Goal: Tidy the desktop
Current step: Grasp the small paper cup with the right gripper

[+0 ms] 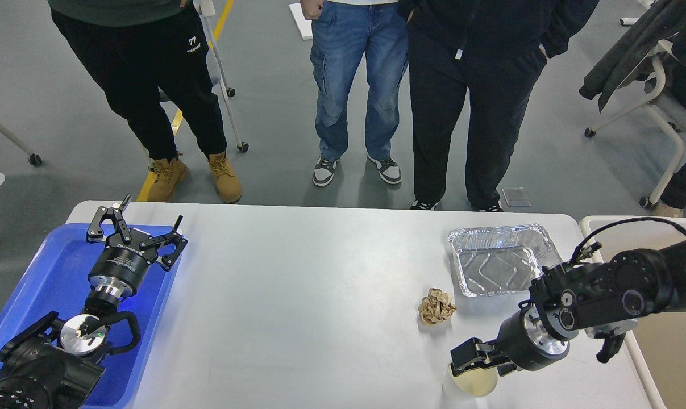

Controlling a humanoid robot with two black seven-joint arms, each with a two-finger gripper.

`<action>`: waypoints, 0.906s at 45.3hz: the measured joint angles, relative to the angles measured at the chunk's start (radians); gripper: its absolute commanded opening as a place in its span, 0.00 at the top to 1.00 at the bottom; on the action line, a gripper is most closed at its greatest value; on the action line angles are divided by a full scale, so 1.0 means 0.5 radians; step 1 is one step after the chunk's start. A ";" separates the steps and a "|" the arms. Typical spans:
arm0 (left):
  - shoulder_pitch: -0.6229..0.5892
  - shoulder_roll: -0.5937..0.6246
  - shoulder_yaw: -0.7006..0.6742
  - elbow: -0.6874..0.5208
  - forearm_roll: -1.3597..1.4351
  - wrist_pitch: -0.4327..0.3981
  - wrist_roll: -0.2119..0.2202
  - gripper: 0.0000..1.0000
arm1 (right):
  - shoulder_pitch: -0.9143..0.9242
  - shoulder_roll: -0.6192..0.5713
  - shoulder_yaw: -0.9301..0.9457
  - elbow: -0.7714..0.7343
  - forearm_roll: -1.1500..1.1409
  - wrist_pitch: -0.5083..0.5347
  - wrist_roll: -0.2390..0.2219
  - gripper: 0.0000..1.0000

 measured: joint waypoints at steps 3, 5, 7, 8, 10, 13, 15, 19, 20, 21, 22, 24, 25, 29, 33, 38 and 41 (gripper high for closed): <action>0.000 0.000 0.000 0.000 0.000 0.000 0.000 0.00 | -0.037 0.012 0.001 -0.023 -0.005 -0.029 0.002 0.31; 0.000 0.000 0.000 0.000 0.000 0.000 0.000 0.00 | -0.057 0.021 0.001 -0.038 -0.010 -0.048 0.005 0.43; 0.000 0.000 0.000 0.000 0.000 0.000 0.000 0.00 | -0.072 0.028 0.001 -0.047 -0.016 -0.059 0.009 0.51; 0.000 0.000 0.000 0.000 0.000 0.000 0.000 0.00 | -0.081 0.028 0.001 -0.054 -0.024 -0.068 0.014 0.52; 0.000 0.000 0.000 0.000 0.000 0.000 0.000 0.00 | -0.095 0.032 -0.004 -0.067 -0.044 -0.084 0.027 0.54; 0.000 0.000 0.000 0.000 0.000 0.000 0.000 0.00 | -0.102 0.034 -0.012 -0.073 -0.064 -0.094 0.043 0.71; 0.000 0.000 -0.001 0.000 0.000 0.000 0.000 0.00 | -0.107 0.035 -0.020 -0.078 -0.078 -0.100 0.054 1.00; 0.000 0.000 -0.001 0.000 0.000 0.000 0.000 0.00 | -0.112 0.036 -0.035 -0.085 -0.102 -0.114 0.073 1.00; 0.000 0.000 -0.001 0.000 0.000 0.000 0.000 0.00 | -0.112 0.036 -0.039 -0.087 -0.108 -0.117 0.078 1.00; 0.000 0.000 -0.001 0.000 0.000 0.000 0.000 0.00 | -0.113 0.036 -0.042 -0.088 -0.111 -0.119 0.081 1.00; 0.000 0.000 -0.001 0.000 0.000 0.000 0.000 0.00 | -0.113 0.036 -0.044 -0.089 -0.114 -0.121 0.083 1.00; 0.000 0.000 -0.001 0.000 0.000 0.000 0.000 0.00 | -0.113 0.036 -0.050 -0.091 -0.121 -0.125 0.088 1.00; 0.000 0.000 -0.001 0.000 0.000 0.000 0.000 0.00 | -0.113 0.035 -0.054 -0.092 -0.122 -0.127 0.090 1.00; 0.000 0.000 -0.001 0.000 0.000 0.000 0.000 0.00 | -0.103 0.032 -0.079 -0.094 -0.125 -0.140 0.095 1.00; 0.000 0.000 -0.001 0.000 0.000 0.000 0.000 0.00 | -0.089 0.027 -0.099 -0.094 -0.126 -0.149 0.100 1.00; 0.000 0.000 -0.001 0.000 0.000 0.000 0.000 0.00 | -0.067 0.016 -0.123 -0.083 -0.123 -0.157 0.104 1.00; 0.000 0.000 -0.001 0.000 0.000 0.000 0.000 0.00 | -0.043 0.006 -0.139 -0.069 -0.121 -0.160 0.106 1.00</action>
